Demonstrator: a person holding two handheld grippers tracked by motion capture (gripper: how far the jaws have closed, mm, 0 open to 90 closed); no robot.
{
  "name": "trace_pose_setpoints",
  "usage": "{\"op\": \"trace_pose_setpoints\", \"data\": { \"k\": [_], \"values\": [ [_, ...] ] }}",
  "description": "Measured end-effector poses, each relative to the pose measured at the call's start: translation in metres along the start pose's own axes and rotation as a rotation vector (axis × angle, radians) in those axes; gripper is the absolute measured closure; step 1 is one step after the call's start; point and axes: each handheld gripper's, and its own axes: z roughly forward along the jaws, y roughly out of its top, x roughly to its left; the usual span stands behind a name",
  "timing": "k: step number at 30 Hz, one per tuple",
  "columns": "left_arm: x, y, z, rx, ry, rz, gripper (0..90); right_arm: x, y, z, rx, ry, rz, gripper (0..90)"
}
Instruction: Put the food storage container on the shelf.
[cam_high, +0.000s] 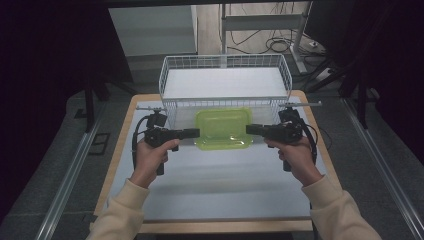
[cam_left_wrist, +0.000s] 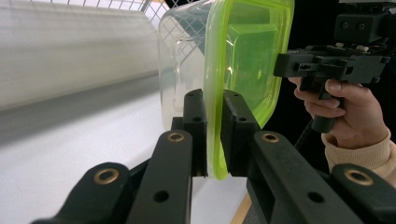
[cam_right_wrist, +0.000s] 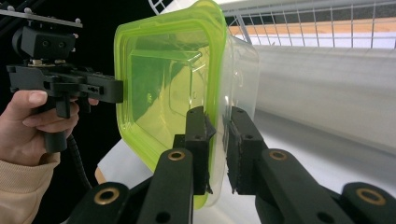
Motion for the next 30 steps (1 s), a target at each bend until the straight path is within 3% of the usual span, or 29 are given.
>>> {"op": "trace_pose_setpoints", "data": {
  "k": [30],
  "values": [
    [-0.011,0.048,-0.01,-0.025,0.013,0.02,82.2,0.006,0.047,-0.005,-0.032,-0.003,-0.008,80.1]
  ]
}}
